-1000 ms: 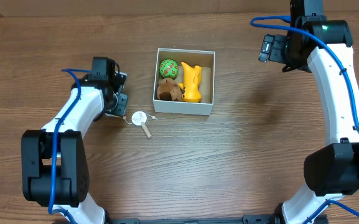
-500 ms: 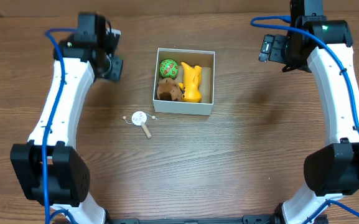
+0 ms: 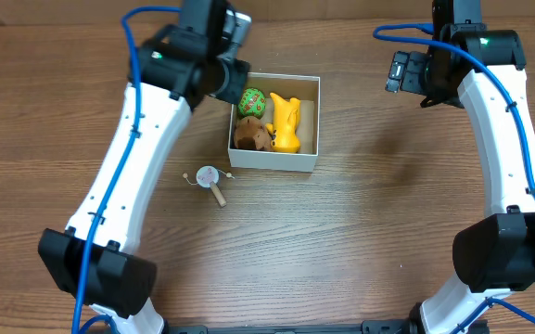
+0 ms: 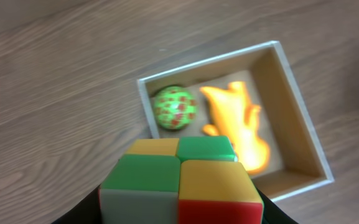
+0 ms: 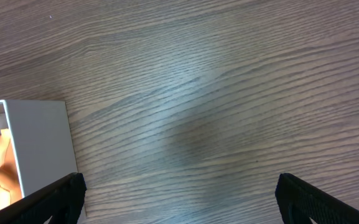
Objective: Pack container
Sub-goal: 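Carry the puzzle cube over the box with the left gripper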
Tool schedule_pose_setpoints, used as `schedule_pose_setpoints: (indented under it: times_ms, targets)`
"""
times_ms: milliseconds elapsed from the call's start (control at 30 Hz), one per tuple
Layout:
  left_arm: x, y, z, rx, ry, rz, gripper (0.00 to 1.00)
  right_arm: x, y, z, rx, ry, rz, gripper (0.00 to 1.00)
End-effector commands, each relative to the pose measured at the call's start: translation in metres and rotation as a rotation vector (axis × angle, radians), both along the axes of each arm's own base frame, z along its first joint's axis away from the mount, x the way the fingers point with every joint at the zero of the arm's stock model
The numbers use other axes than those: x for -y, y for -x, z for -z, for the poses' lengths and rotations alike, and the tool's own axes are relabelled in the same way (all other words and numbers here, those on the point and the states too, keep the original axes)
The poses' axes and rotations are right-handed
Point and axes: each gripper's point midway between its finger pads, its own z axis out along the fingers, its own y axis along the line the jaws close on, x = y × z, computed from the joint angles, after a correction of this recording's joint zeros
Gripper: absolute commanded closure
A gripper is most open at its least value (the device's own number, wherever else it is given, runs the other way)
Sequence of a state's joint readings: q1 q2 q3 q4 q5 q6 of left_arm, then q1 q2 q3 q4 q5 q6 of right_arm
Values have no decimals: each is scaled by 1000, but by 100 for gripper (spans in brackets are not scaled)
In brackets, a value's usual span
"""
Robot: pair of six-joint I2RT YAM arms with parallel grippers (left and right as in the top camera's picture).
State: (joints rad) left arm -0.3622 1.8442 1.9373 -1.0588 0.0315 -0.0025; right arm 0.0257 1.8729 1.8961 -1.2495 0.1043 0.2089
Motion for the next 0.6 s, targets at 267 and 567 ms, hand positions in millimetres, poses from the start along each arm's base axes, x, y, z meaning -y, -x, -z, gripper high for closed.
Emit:
schedule_pose_setpoints:
  times_ms: [267,567]
  targets:
    - [80,21,32,-80,28,109,57,4,-2,-16,44,3,16,0]
    - [106,18,115,-222,-44,139,58,4,-2,-16,44,3,16,0]
